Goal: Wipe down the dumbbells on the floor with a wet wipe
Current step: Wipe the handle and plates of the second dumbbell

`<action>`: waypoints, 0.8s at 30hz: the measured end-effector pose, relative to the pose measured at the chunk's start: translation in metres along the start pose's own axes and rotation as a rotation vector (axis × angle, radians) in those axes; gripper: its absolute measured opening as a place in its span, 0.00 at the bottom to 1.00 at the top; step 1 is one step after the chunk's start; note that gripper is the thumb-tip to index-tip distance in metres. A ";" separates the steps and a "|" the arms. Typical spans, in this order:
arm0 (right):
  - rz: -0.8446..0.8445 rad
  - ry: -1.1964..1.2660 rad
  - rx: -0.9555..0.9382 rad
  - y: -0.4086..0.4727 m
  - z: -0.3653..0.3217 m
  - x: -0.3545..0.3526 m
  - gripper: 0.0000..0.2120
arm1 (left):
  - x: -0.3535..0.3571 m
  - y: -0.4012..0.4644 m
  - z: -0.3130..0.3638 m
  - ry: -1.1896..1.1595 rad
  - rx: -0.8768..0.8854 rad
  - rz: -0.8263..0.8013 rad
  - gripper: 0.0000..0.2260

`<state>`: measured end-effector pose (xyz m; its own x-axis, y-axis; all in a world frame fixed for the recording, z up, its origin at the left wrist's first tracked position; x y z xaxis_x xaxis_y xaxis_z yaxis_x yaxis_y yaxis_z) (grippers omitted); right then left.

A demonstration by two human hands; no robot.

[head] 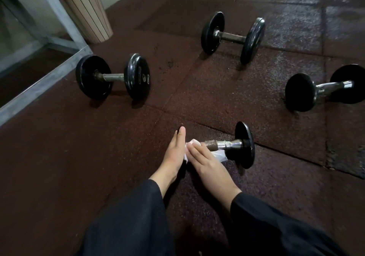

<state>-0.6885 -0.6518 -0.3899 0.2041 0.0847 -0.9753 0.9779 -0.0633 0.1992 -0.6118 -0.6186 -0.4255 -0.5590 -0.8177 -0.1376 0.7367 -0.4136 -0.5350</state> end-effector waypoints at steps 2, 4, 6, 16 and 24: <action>-0.001 -0.010 0.005 -0.011 0.008 0.002 0.20 | -0.001 0.000 0.001 0.018 0.024 0.005 0.27; 0.078 0.008 0.025 -0.017 0.015 -0.002 0.19 | -0.002 -0.001 0.002 0.052 0.035 0.009 0.27; 0.147 0.061 0.060 -0.014 0.019 -0.010 0.19 | -0.001 -0.002 0.003 0.056 0.042 0.005 0.27; -0.061 0.177 0.158 0.017 0.033 -0.011 0.18 | -0.001 -0.001 0.002 0.077 0.024 0.009 0.28; -0.242 0.188 0.178 0.045 0.028 0.003 0.14 | -0.001 0.002 -0.001 0.047 0.012 0.019 0.41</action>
<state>-0.6453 -0.6822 -0.3866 -0.0121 0.2995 -0.9540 0.9791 -0.1900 -0.0720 -0.6104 -0.6180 -0.4273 -0.5615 -0.8062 -0.1867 0.7521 -0.4030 -0.5215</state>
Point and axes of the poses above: each hand's wrist, its own y-axis towards the middle knuckle, its own x-axis out of the palm, z = x × y, the point moved 9 cm from there along y, towards the middle knuckle, and after that the axes turned 5 degrees about -x, right-handed, at the moved point
